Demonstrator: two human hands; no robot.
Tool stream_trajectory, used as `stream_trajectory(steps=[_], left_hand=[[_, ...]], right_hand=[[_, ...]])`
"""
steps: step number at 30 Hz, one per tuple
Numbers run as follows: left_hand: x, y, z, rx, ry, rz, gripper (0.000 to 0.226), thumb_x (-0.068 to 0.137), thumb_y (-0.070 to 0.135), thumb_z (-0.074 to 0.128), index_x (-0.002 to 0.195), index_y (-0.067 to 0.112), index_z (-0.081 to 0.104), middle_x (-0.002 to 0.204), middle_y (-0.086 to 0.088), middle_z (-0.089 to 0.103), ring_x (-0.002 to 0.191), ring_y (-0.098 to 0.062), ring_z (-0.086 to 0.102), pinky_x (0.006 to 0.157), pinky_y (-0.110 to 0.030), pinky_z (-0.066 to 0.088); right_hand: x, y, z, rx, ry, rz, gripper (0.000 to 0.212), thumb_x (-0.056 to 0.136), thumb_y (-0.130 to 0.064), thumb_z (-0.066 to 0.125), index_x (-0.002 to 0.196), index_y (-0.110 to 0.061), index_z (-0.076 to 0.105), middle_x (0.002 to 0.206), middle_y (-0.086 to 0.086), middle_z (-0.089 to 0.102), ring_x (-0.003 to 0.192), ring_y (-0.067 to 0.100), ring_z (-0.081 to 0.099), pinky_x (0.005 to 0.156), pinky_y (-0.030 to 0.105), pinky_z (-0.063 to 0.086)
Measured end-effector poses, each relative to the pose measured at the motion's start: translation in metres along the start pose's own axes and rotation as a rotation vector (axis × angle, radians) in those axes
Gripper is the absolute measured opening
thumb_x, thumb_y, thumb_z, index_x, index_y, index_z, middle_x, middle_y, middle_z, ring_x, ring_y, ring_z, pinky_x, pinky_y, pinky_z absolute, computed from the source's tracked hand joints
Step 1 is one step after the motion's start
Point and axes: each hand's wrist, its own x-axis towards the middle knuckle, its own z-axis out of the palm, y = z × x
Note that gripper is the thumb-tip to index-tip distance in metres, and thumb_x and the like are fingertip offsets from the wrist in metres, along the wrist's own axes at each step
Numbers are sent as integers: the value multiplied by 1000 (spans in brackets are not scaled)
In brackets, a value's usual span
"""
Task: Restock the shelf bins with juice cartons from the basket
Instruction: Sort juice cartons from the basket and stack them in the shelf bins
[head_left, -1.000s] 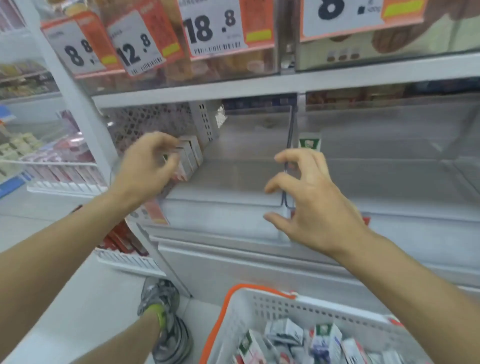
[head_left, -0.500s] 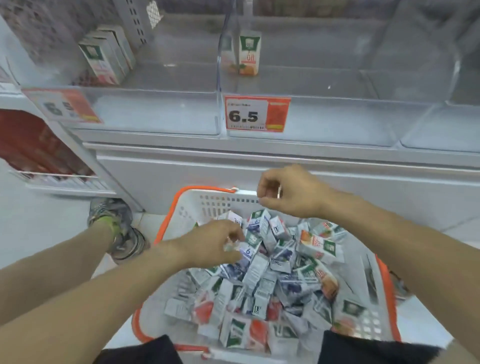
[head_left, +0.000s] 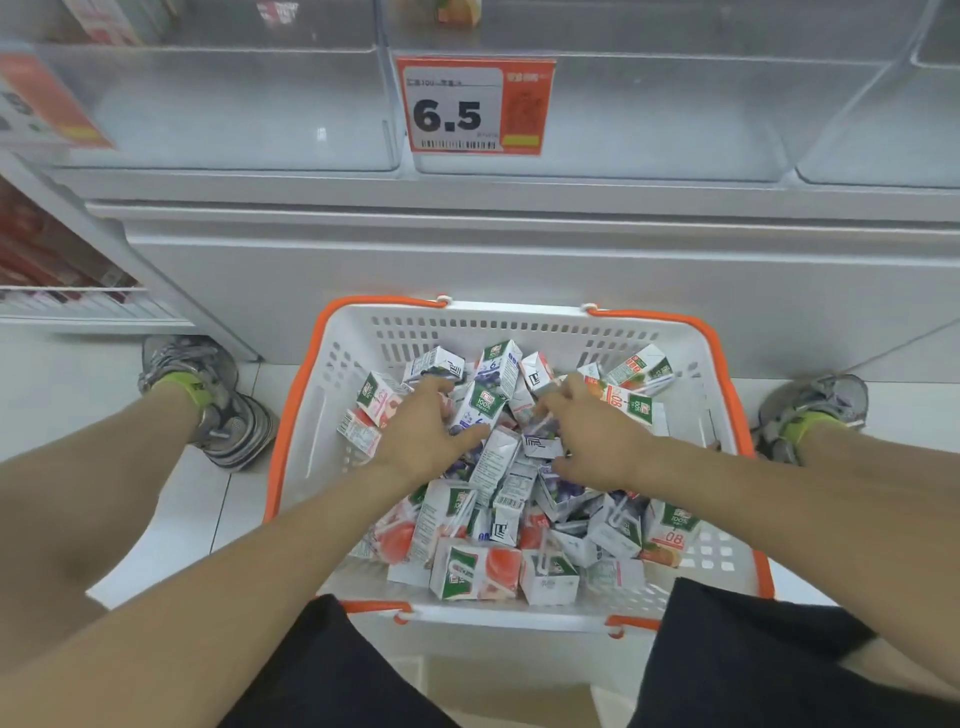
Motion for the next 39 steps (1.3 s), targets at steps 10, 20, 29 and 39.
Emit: stream_trajectory(steps=[10,20,29,39], left_hand=[[10,-9,-8,-89,-44,-149,57,81,27,81,125,3,56,76,-1,62,76,-18,61,83,-31,49],[0,8,-40,-976,-242,-422,16,85,14,72,98,5,71,95,-4,73,88,-18,65,81,-32,55],[-4,8,-30,-1111,-383,-419,22,75,8,72,95,2,77,107,-14,74,87,-24,70,78,-35,60],[-11,5,-15,-994,-408,-438,47,75,-8,73,118,7,62,121,-24,67,102,-31,60,92,-46,52]], right_hand=[[13,5,15,0,-35,103,90,88,-37,71,156,-15,17,159,14,19,110,32,63,89,41,54],[23,7,19,49,-18,114,55,93,-27,64,143,-12,46,153,10,32,124,32,54,98,41,49],[3,12,-13,211,-122,21,60,87,-15,69,144,-16,50,150,5,45,135,26,46,104,29,41],[-18,-4,12,-113,0,-26,69,71,-47,84,118,-16,45,139,7,28,95,30,60,70,34,47]])
